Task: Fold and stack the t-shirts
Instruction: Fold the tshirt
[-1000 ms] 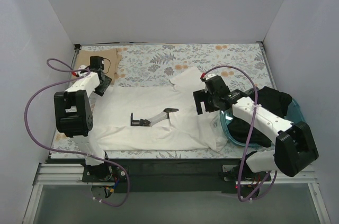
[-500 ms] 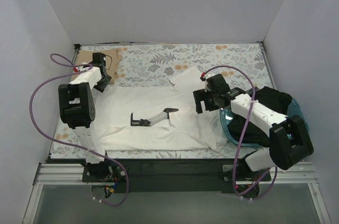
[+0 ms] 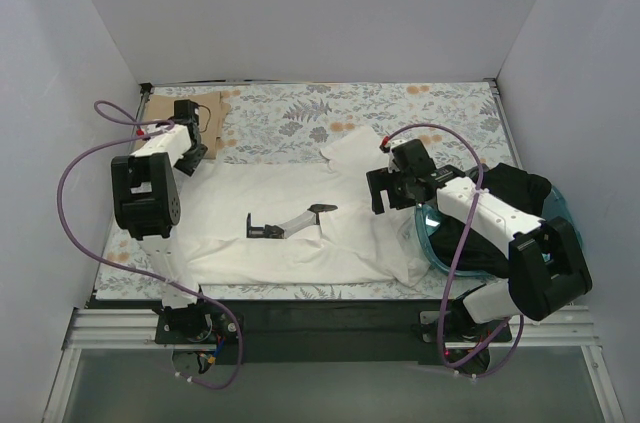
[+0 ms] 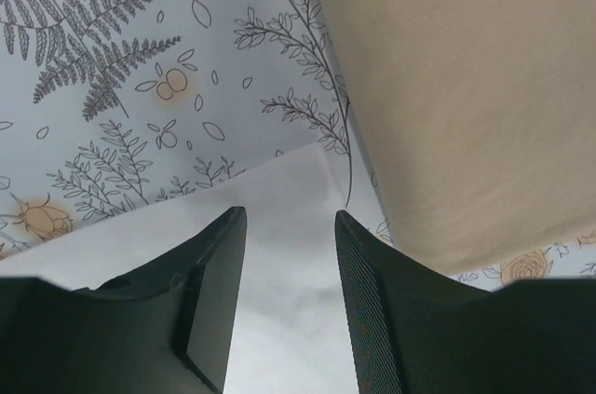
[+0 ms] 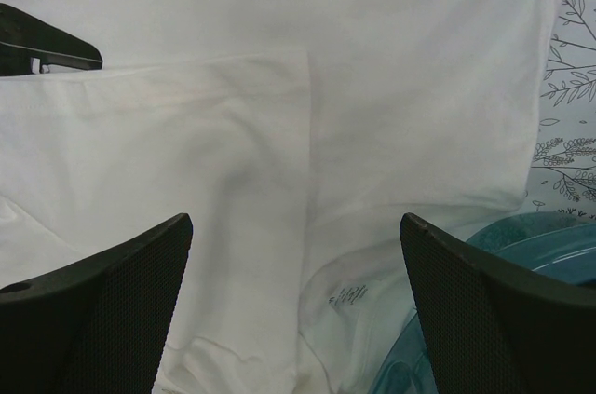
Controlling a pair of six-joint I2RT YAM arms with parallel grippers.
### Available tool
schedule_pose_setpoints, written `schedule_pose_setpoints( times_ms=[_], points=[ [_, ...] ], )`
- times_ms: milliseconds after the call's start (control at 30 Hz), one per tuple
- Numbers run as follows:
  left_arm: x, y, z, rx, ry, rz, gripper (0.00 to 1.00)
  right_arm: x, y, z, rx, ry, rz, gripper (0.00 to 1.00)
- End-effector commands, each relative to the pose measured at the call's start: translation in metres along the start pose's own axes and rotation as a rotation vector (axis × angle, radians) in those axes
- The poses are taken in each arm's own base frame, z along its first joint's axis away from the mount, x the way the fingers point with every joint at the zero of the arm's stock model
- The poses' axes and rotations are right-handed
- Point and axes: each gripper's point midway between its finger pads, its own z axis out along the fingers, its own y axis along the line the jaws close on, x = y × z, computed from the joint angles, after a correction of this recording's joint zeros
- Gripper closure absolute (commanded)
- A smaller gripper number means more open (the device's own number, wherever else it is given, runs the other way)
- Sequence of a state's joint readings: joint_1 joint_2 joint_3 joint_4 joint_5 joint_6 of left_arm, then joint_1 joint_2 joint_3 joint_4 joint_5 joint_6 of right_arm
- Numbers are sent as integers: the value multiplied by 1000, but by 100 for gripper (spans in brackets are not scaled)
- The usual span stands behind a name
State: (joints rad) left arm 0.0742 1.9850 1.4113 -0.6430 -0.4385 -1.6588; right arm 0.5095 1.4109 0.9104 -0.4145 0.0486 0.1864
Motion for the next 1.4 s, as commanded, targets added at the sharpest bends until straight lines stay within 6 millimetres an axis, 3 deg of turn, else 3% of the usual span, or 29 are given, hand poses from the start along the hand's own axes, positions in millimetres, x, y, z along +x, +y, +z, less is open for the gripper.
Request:
schedule_pose_setpoints(
  times_ms=[0,267,600,833,933,1000,1167,1300,1367],
  points=[
    [-21,-9,0,11,-59,-16,59,-10,-2,-5,-3,-50,-3,2],
    [-6,11,18,-71,-49,-19,60,-9,-7,-7,8,-56,6,2],
    [-9,13,22,-147,-23,-15,59,-9,-7,-8,4,-56,5,2],
    [19,28,30,-201,80,11,60,-9,-6,-8,-2,-58,6,2],
    [24,35,31,-216,91,11,72,-10,-6,-9,-6,-64,7,2],
    [27,36,31,-214,99,13,86,-10,-5,-9,-11,-65,7,2],
    [25,30,29,-193,106,17,100,-11,-6,-11,-7,-73,7,2],
    [21,26,24,-161,103,36,100,-20,-6,-13,1,-96,1,2],
    [19,25,20,-139,95,39,100,-34,-6,-14,6,-125,3,2]
  ],
)
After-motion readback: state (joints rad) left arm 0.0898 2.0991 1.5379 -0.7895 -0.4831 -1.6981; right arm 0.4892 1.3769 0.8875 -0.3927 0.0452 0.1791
